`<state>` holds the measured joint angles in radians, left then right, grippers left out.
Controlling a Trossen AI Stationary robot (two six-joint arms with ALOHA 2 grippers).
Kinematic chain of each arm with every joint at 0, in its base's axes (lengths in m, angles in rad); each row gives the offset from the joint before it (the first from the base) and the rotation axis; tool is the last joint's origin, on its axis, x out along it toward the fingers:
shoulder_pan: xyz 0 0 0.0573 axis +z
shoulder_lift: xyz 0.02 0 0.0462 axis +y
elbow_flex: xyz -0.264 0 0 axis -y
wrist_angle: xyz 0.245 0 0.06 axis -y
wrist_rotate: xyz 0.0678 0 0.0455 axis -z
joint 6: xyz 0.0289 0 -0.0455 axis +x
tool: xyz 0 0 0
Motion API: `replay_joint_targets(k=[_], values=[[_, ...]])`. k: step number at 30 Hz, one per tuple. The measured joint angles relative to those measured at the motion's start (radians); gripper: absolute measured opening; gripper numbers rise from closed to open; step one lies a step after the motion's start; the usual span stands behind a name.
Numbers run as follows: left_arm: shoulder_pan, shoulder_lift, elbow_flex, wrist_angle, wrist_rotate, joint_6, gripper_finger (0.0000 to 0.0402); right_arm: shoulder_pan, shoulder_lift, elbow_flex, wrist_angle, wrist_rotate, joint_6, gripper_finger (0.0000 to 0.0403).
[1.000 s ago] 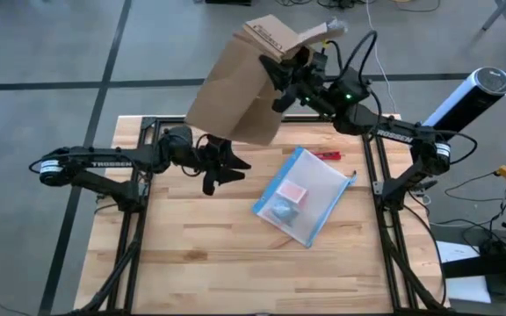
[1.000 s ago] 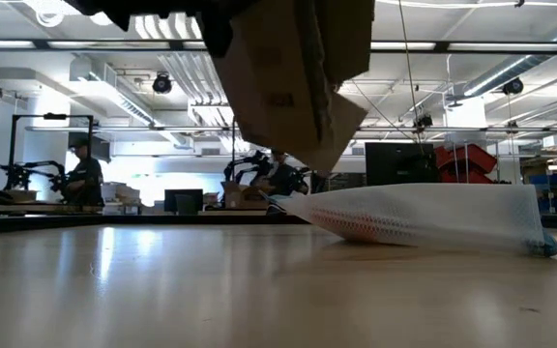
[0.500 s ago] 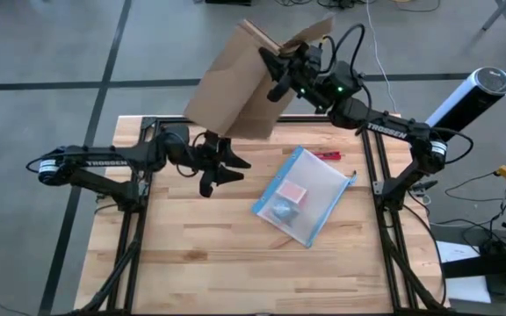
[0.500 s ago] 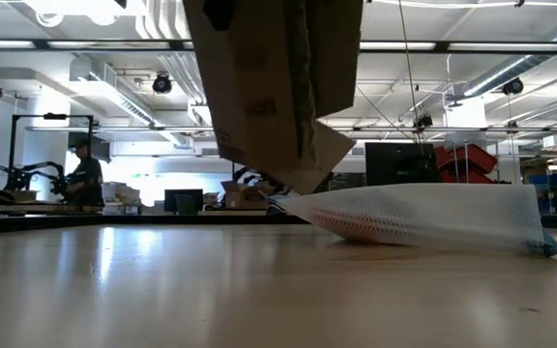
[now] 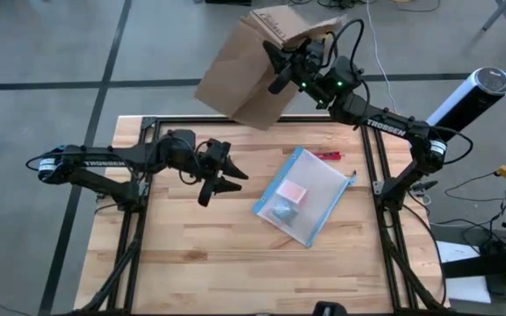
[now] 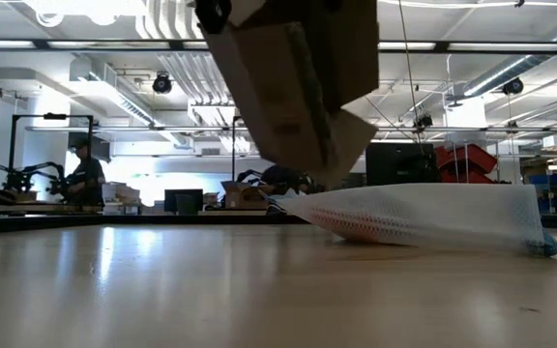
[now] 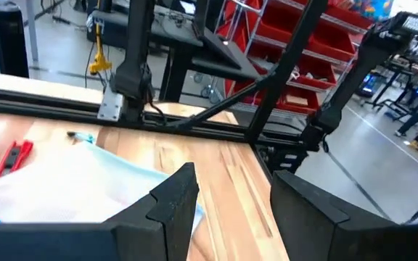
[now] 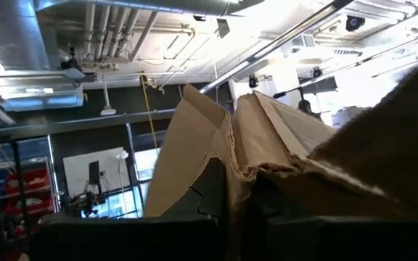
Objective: Unpack boxes
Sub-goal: Break down the box using the red cutter
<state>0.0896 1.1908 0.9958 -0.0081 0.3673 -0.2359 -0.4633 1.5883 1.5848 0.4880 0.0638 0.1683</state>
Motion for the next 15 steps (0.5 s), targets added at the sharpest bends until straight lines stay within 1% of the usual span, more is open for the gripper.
replay_joint_targets(k=[4, 10, 15], values=[[-0.011, 0.000, 0.010, 0.009, -0.065, 0.037, 0.0155, 0.000, 0.000, 0.000, 0.000, 0.000, 0.014, 0.0000], [-0.012, 0.000, 0.061, 0.014, -0.190, 0.152, 0.0155, 0.012, 0.000, 0.000, -0.006, -0.009, 0.037, 0.0000], [-0.011, 0.000, 0.118, 0.018, -0.255, 0.228, 0.0155, 0.027, 0.013, 0.000, -0.002, -0.014, 0.041, 0.0000]])
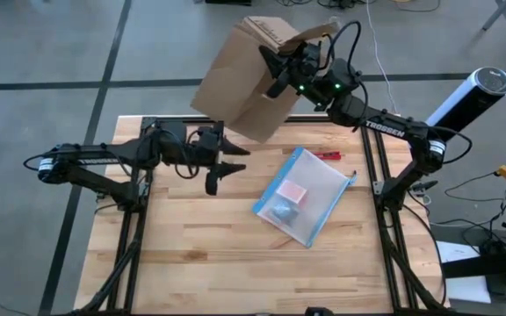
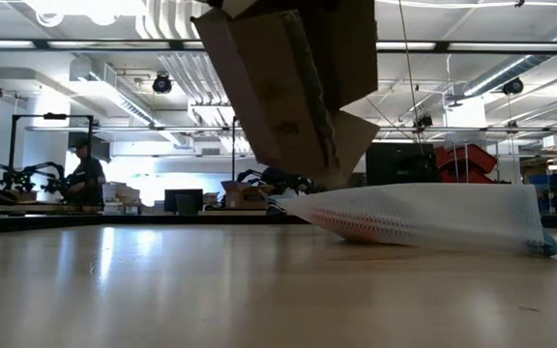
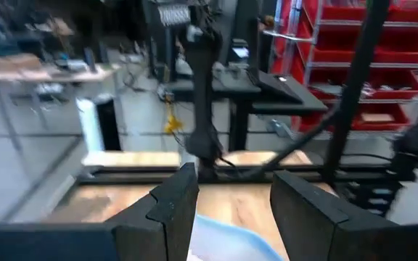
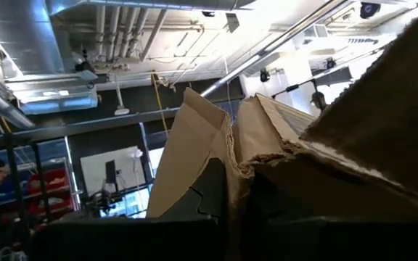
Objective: Unpack boxes
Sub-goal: Break down the box using the red cutter
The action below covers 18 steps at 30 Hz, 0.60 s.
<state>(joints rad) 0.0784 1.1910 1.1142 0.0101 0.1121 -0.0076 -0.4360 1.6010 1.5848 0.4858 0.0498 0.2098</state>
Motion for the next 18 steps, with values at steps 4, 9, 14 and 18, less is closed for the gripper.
replay_joint_targets(k=[4, 9, 14, 18], values=[[0.000, 0.016, 0.022, -0.004, -0.087, 0.035, 0.0155, 0.019, 0.023, 0.000, 0.004, 0.001, 0.022, 0.0000], [0.004, 0.067, 0.022, -0.039, -0.157, 0.035, 0.0155, 0.043, 0.039, 0.000, 0.017, -0.006, 0.045, 0.0000], [0.004, 0.136, 0.022, -0.044, -0.228, -0.007, 0.0155, 0.058, 0.041, 0.012, 0.026, -0.028, 0.064, 0.0000], [0.003, 0.170, 0.022, -0.049, -0.295, -0.050, 0.0155, 0.070, 0.041, 0.052, 0.026, -0.051, 0.059, 0.0000]])
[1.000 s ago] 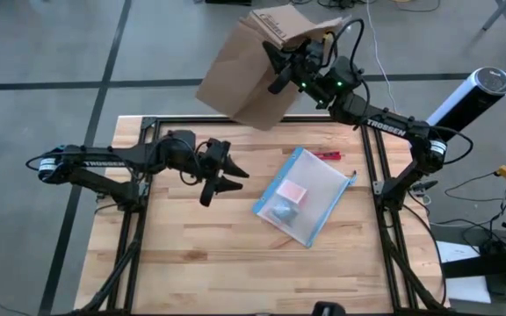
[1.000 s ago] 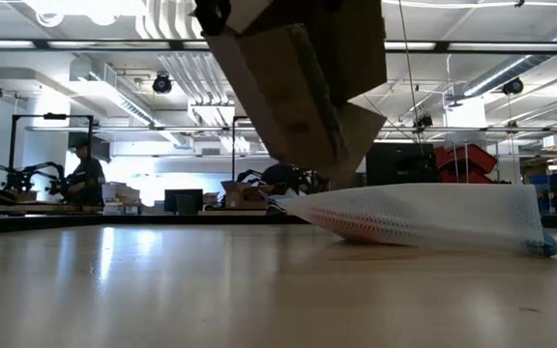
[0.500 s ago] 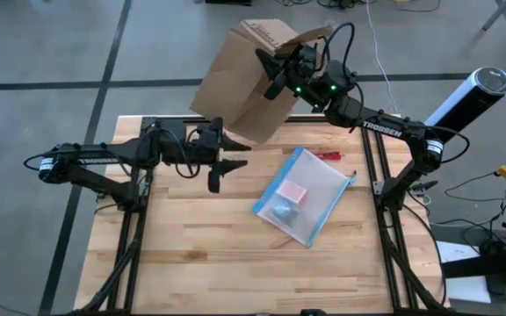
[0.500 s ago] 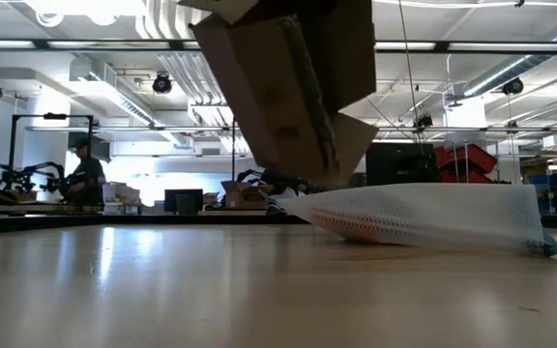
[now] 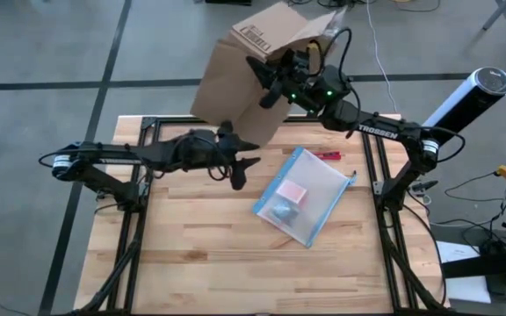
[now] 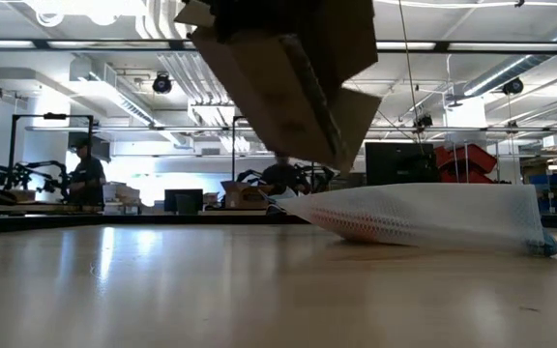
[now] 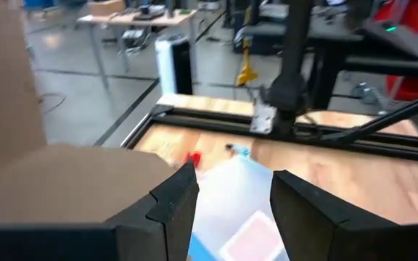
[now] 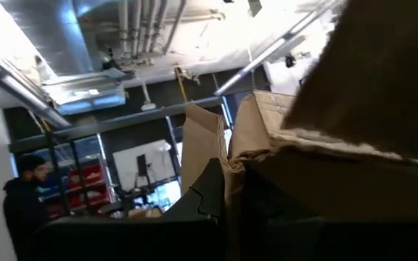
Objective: Unpack boxes
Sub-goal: Break down the box using the red cutter
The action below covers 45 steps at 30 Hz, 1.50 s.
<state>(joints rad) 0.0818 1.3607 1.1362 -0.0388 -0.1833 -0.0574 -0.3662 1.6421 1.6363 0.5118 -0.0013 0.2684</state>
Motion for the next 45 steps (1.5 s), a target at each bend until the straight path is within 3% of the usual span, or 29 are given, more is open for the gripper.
replay_joint_targets(k=[13, 19, 26, 34, 45], values=[[0.000, -0.023, -0.002, -0.139, -0.240, -0.081, 0.0155, 0.093, -0.016, 0.120, -0.056, -0.116, 0.001, 0.0000], [0.000, -0.077, -0.002, -0.247, -0.388, -0.138, 0.0155, 0.139, -0.080, 0.129, -0.255, -0.137, -0.002, 0.0000], [0.001, -0.138, -0.003, -0.301, -0.492, -0.142, 0.0155, 0.170, -0.185, 0.130, -0.548, -0.131, 0.042, 0.0000], [0.004, -0.151, -0.003, -0.321, -0.509, -0.140, 0.0155, 0.267, -0.244, 0.130, -0.722, -0.126, 0.134, 0.0000], [0.006, -0.150, -0.005, -0.335, -0.522, -0.143, 0.0155, 0.428, -0.238, 0.128, -1.109, -0.137, 0.354, 0.0000]])
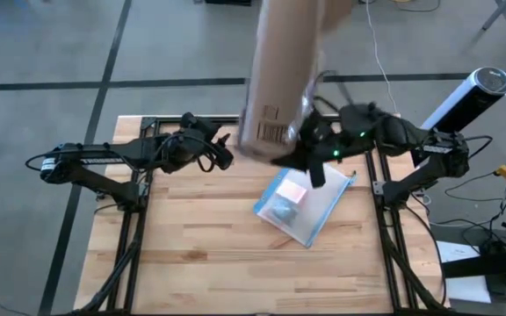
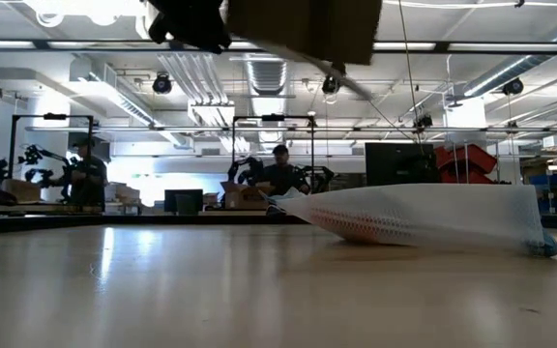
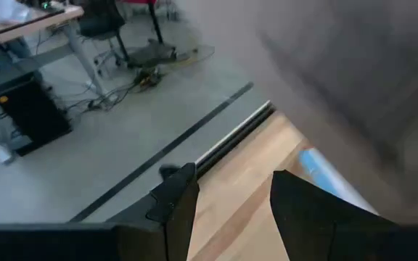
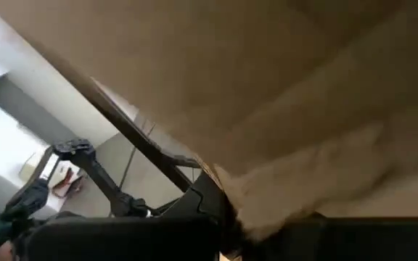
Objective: Unpack boxes
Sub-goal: Break down the box using the red cutter
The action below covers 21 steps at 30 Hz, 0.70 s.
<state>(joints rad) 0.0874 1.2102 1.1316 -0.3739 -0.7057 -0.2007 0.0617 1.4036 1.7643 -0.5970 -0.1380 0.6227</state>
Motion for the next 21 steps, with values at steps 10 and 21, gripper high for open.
replay_joint_targets(k=[10, 21], values=[[0.000, -0.023, 0.003, -0.016, 0.007, -0.019, 0.0155, 0.042, 0.007, -0.021, -0.063, 0.004, 0.065, 0.0001], [0.001, -0.151, 0.003, 0.021, 0.256, 0.349, 0.0155, 0.056, 0.005, -0.023, -0.061, -0.257, 0.067, 0.0001]])
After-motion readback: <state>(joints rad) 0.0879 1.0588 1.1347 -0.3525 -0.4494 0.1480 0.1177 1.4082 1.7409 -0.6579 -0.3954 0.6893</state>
